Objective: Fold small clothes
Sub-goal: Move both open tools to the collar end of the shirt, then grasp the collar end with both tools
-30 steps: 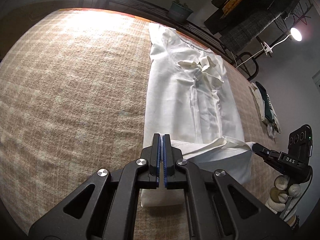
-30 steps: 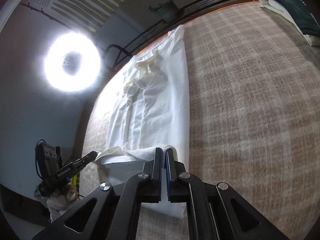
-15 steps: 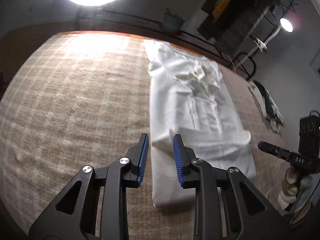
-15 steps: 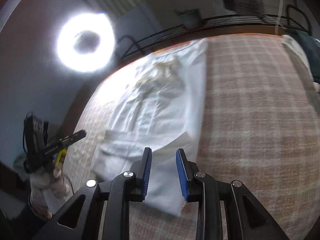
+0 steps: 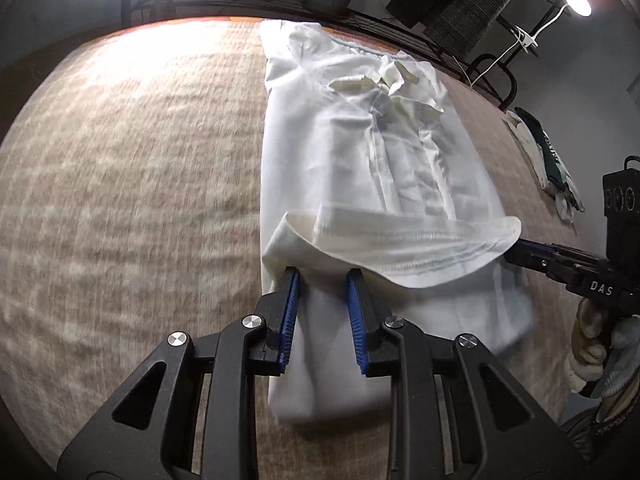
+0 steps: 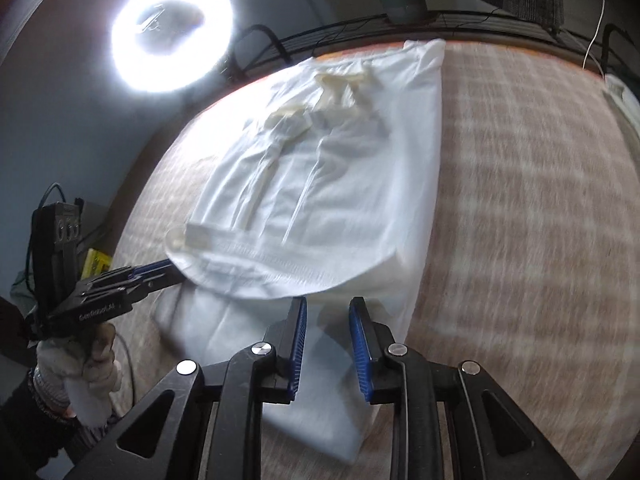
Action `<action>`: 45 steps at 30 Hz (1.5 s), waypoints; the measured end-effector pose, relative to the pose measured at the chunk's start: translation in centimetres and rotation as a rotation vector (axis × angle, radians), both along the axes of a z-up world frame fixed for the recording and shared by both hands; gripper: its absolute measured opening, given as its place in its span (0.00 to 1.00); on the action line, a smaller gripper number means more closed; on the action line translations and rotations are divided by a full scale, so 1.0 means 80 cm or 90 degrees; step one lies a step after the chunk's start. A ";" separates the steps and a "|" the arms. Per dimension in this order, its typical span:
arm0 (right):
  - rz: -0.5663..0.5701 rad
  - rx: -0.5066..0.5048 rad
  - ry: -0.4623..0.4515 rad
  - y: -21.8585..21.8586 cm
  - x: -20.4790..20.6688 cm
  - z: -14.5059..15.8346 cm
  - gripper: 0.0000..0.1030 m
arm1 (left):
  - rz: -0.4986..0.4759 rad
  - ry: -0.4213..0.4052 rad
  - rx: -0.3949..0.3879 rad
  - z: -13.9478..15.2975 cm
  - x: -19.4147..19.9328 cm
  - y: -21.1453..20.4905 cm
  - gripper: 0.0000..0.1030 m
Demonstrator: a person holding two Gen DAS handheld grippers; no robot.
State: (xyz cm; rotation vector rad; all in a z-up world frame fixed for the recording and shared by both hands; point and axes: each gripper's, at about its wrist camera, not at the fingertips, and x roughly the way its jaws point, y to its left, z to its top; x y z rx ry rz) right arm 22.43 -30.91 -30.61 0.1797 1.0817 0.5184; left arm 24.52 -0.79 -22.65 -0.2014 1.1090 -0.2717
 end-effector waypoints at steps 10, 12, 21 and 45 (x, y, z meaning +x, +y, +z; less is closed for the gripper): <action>-0.026 -0.020 -0.028 -0.022 0.055 0.027 0.31 | 0.016 -0.067 0.053 0.034 0.086 -0.002 0.23; -0.037 -0.006 -0.041 -0.033 0.075 0.033 0.37 | 0.016 -0.080 0.057 0.039 0.110 0.002 0.23; -0.087 0.072 -0.073 -0.075 0.193 0.037 0.38 | 0.077 -0.070 0.011 0.017 0.243 0.048 0.35; -0.064 0.024 -0.083 -0.056 0.364 0.014 0.24 | 0.074 -0.072 0.002 -0.018 0.346 0.048 0.35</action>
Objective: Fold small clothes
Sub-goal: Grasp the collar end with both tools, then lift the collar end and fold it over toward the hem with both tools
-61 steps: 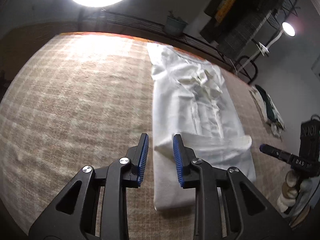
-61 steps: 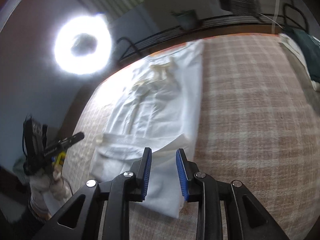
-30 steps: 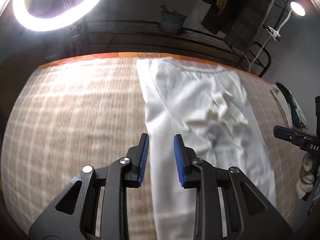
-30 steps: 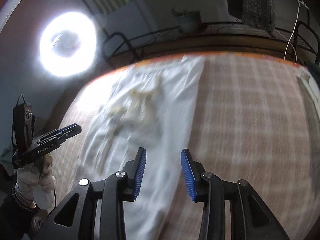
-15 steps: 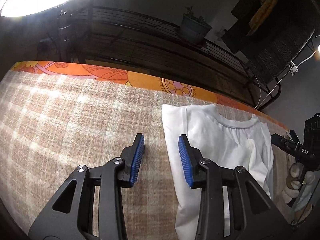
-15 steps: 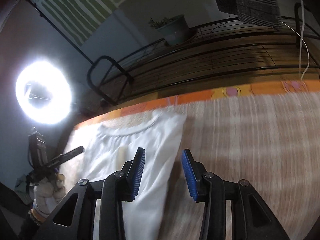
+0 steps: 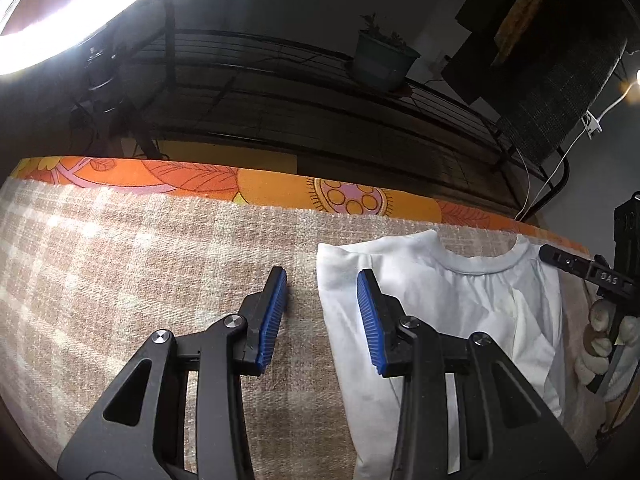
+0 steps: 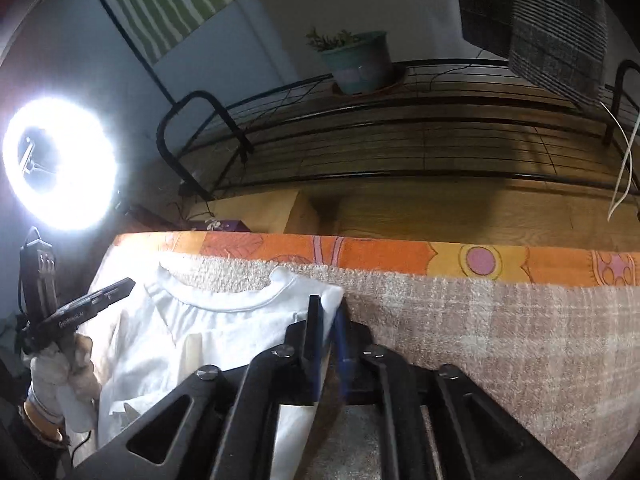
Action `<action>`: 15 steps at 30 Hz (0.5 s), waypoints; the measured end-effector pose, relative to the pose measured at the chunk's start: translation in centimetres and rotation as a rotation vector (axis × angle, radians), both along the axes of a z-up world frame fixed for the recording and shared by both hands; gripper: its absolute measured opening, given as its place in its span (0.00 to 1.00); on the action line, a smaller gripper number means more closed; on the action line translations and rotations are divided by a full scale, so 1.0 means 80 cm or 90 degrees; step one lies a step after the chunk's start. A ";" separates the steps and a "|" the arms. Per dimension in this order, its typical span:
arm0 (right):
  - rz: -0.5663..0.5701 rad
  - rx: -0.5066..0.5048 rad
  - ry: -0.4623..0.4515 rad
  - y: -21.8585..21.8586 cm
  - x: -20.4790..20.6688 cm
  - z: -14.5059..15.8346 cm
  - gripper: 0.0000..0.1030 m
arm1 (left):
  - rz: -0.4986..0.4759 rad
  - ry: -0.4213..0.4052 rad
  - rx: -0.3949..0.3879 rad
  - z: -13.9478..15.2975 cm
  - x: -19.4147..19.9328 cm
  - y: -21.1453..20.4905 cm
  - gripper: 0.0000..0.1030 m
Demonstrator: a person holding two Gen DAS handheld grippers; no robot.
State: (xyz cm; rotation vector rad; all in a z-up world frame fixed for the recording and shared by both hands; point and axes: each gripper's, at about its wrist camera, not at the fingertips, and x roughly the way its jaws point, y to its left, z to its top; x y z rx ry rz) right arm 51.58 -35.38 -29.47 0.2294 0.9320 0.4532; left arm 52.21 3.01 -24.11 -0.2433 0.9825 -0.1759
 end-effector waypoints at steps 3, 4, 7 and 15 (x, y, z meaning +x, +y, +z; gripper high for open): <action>-0.017 0.091 -0.002 -0.025 -0.008 0.002 0.44 | -0.007 0.000 0.003 0.001 0.007 -0.007 0.35; -0.022 0.109 0.005 -0.030 -0.008 -0.001 0.44 | -0.011 0.001 0.006 0.001 0.010 -0.011 0.35; -0.018 0.119 0.030 -0.028 -0.006 -0.011 0.38 | -0.024 -0.003 0.033 0.001 0.017 -0.027 0.35; 0.058 0.037 0.001 0.021 -0.021 0.012 0.01 | -0.035 -0.032 0.063 0.012 0.007 -0.051 0.05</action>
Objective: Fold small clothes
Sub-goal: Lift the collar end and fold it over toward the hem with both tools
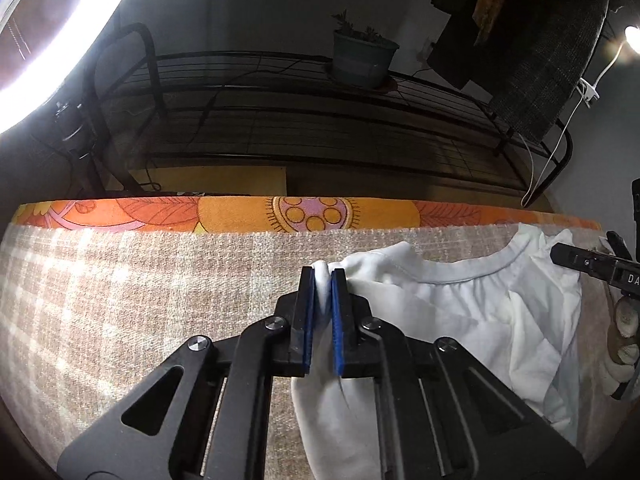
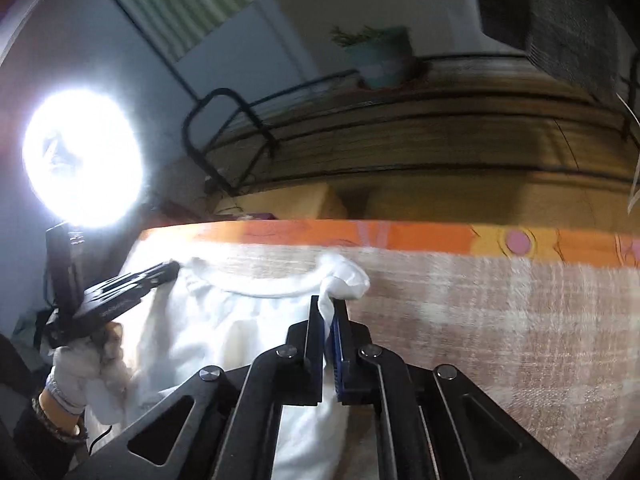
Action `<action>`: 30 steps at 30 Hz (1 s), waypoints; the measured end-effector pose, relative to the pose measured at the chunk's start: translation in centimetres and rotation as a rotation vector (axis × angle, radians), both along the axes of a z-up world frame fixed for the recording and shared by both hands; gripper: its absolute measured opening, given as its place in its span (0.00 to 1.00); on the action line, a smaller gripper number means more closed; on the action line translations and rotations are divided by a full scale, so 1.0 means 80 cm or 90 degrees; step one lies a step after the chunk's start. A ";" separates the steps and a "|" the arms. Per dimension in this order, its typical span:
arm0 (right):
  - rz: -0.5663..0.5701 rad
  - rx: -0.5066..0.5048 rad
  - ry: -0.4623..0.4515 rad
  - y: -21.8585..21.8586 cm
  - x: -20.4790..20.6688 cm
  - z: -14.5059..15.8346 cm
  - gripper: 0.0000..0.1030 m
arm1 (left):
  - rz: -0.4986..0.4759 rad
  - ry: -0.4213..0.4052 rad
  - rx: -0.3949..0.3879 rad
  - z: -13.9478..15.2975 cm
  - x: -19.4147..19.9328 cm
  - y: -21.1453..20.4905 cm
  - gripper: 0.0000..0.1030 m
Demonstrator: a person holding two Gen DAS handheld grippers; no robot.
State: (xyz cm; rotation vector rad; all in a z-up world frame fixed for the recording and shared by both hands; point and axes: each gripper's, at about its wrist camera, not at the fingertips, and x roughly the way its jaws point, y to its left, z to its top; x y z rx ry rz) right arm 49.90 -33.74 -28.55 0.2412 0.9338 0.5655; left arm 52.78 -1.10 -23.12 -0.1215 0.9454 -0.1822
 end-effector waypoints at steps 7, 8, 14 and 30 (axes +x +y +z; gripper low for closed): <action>0.010 0.003 -0.042 -0.006 -0.037 0.053 0.00 | -0.006 -0.037 -0.027 0.046 -0.045 0.008 0.05; 0.012 0.005 -0.048 -0.008 -0.047 0.062 0.00 | -0.014 -0.042 -0.022 0.053 -0.054 0.008 0.05; 0.026 -0.019 -0.067 -0.006 -0.109 0.093 0.00 | -0.036 -0.073 -0.016 0.089 -0.110 0.013 0.05; 0.061 -0.048 -0.077 -0.009 -0.311 0.119 0.00 | -0.071 -0.071 0.020 0.114 -0.311 0.024 0.05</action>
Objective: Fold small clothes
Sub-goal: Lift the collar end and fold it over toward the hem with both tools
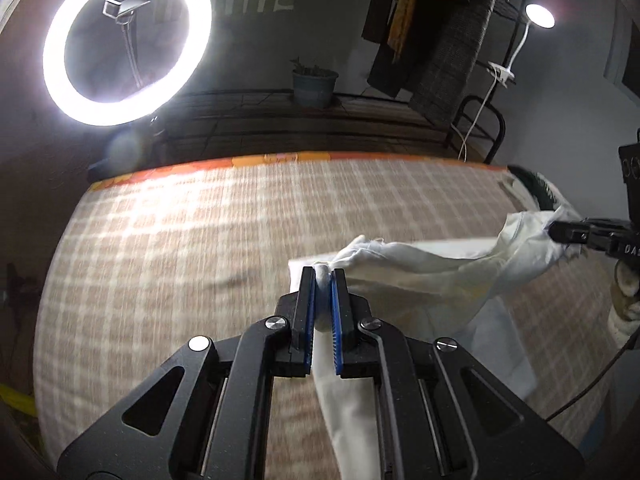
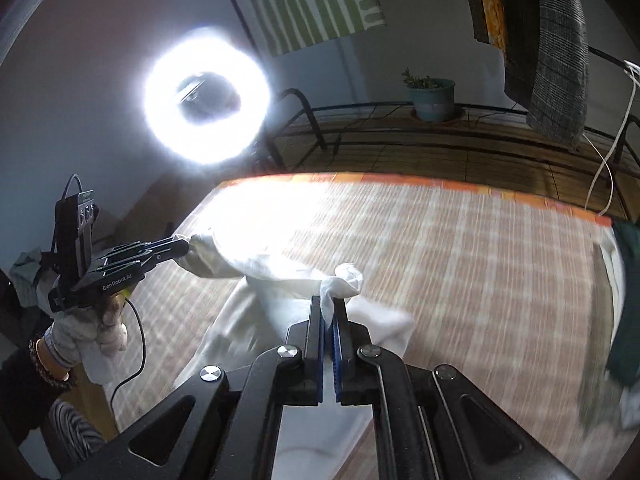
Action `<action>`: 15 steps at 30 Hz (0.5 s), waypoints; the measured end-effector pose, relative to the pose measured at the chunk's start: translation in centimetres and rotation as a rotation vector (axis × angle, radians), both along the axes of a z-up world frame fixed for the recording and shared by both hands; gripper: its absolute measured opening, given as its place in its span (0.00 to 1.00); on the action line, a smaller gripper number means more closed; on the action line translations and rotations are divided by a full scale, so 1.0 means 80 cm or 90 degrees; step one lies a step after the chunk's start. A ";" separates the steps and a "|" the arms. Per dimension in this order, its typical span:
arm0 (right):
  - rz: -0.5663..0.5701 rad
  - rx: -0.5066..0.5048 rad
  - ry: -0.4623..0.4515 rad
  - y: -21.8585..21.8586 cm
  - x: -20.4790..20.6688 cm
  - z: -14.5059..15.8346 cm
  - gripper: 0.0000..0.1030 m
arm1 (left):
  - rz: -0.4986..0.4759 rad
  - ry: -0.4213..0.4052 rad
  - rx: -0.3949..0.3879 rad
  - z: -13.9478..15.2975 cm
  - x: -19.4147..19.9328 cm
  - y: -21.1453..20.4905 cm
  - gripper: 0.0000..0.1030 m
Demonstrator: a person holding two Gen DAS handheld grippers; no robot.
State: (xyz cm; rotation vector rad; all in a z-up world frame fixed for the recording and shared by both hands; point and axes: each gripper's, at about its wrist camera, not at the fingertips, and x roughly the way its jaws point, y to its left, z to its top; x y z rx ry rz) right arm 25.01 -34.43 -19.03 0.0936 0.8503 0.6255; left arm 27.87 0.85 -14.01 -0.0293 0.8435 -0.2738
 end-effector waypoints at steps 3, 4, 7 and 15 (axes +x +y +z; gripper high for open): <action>0.003 -0.013 0.012 0.000 -0.037 -0.011 0.00 | 0.001 0.010 0.016 -0.015 -0.037 0.001 0.05; 0.002 -0.017 0.015 0.000 -0.047 -0.016 0.00 | 0.002 0.015 0.020 -0.021 -0.046 0.002 0.05; -0.001 -0.030 0.020 0.001 -0.079 -0.033 0.00 | 0.005 0.028 0.030 -0.038 -0.073 0.001 0.05; -0.018 -0.073 -0.011 -0.001 -0.137 -0.045 0.00 | -0.017 0.019 0.044 -0.055 -0.125 0.001 0.05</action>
